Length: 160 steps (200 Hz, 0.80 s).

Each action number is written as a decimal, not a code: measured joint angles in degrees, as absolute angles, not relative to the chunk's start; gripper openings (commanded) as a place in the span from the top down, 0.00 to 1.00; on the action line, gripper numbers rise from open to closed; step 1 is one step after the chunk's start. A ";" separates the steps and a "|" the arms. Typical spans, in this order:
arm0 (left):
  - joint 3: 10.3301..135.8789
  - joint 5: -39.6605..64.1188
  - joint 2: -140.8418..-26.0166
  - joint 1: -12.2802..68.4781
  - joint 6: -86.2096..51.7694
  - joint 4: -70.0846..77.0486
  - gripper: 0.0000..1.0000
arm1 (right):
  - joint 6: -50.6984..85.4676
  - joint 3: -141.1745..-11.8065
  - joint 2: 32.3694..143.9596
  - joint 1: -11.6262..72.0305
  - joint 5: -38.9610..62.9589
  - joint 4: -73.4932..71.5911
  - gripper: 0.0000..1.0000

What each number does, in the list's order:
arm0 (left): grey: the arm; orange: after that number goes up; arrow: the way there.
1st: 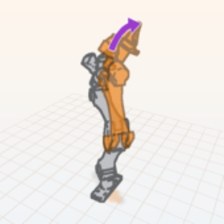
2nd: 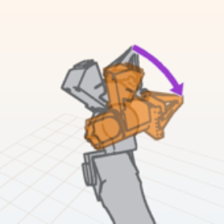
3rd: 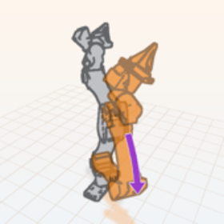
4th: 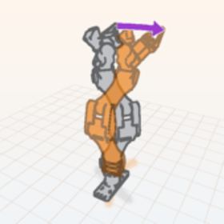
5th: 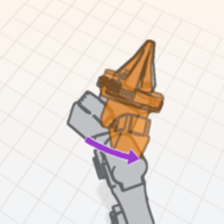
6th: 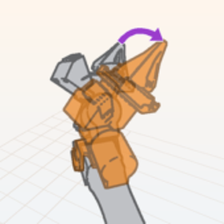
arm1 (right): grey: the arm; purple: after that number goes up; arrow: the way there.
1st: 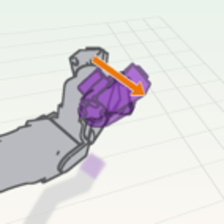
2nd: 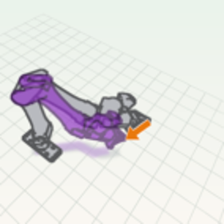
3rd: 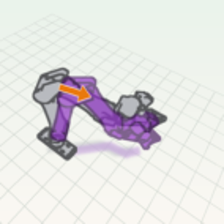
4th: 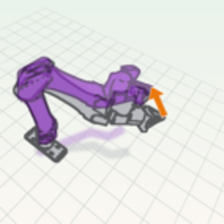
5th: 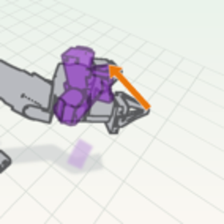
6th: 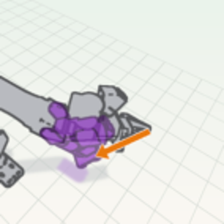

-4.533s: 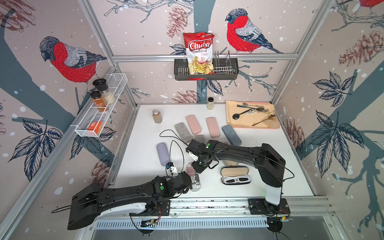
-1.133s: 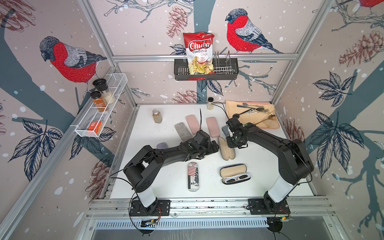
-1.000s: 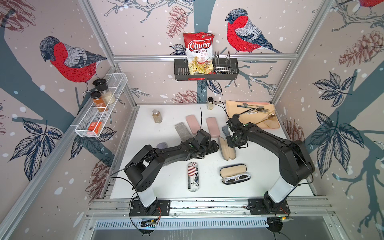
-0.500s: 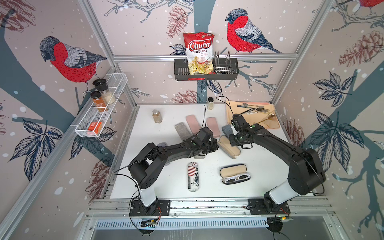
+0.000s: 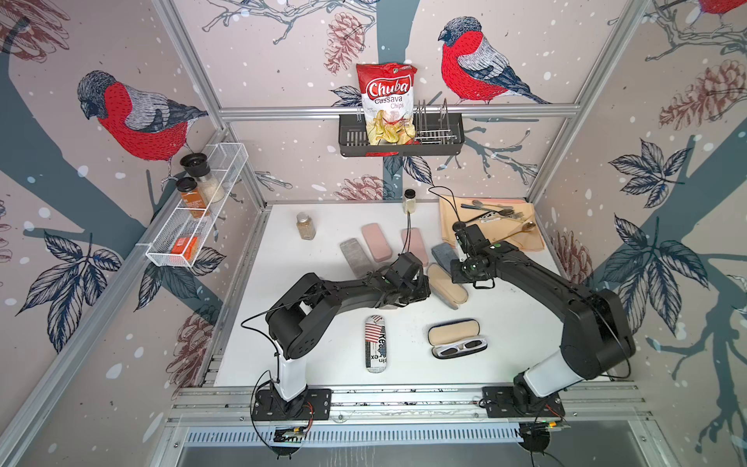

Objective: Close the glasses case
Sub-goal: Move the glasses case to the center of the board, then close the glasses case at the center of the board.

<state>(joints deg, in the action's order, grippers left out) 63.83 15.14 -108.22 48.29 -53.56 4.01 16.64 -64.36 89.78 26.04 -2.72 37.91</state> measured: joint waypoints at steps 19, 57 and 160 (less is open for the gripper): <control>63.83 15.09 -108.57 48.29 -53.69 3.97 1.00 | 16.62 -64.10 89.84 25.52 -2.72 37.80 0.95; 63.42 14.94 -106.28 48.38 -54.04 4.47 1.00 | 16.60 -63.46 90.11 25.04 -2.70 37.56 0.94; 66.43 15.20 -110.72 48.38 -54.04 5.98 1.00 | 16.58 -62.65 91.09 23.81 -2.74 37.36 0.92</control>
<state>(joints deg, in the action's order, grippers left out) 66.43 15.20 -110.72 48.38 -54.04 5.98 16.58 -62.65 91.09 23.81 -2.74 37.36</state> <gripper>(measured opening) 0.059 0.081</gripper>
